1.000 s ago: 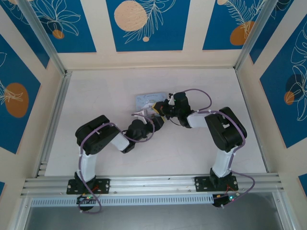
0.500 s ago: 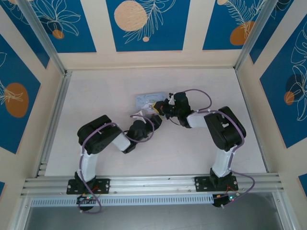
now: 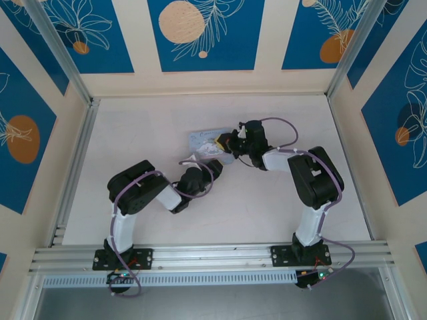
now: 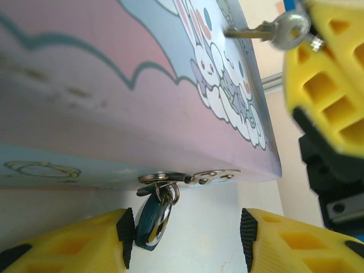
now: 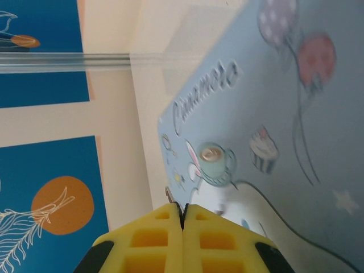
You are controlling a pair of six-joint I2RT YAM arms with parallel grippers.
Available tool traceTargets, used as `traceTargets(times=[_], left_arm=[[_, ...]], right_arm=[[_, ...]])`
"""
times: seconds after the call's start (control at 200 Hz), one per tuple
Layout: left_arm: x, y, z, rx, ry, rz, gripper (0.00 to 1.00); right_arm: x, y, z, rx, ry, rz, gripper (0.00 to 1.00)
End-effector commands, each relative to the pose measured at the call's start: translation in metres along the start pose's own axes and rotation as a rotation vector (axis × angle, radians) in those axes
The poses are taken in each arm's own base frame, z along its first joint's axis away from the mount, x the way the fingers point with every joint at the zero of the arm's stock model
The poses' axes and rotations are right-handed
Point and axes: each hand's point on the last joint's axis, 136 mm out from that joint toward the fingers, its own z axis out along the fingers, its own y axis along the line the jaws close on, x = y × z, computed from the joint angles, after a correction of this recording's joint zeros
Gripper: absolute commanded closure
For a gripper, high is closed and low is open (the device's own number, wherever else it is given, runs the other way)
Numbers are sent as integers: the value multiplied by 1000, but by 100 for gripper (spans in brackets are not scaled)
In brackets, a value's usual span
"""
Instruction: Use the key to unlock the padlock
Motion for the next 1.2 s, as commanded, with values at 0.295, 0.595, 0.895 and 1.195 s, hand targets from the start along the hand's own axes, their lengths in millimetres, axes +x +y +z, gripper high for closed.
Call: traceTargets(times=[0.295, 0.595, 0.895, 1.195], left_arm=[[23, 96, -21, -425, 144, 245, 50], [25, 111, -16, -475, 144, 282, 54], [22, 114, -5, -466, 106, 303, 59], [20, 117, -1, -462, 92, 305, 71]], right_arm=[[-3, -21, 8, 50, 33, 19, 100], [1, -30, 9, 68, 35, 29, 100], [3, -35, 11, 77, 39, 38, 100], [4, -40, 15, 84, 47, 45, 100]])
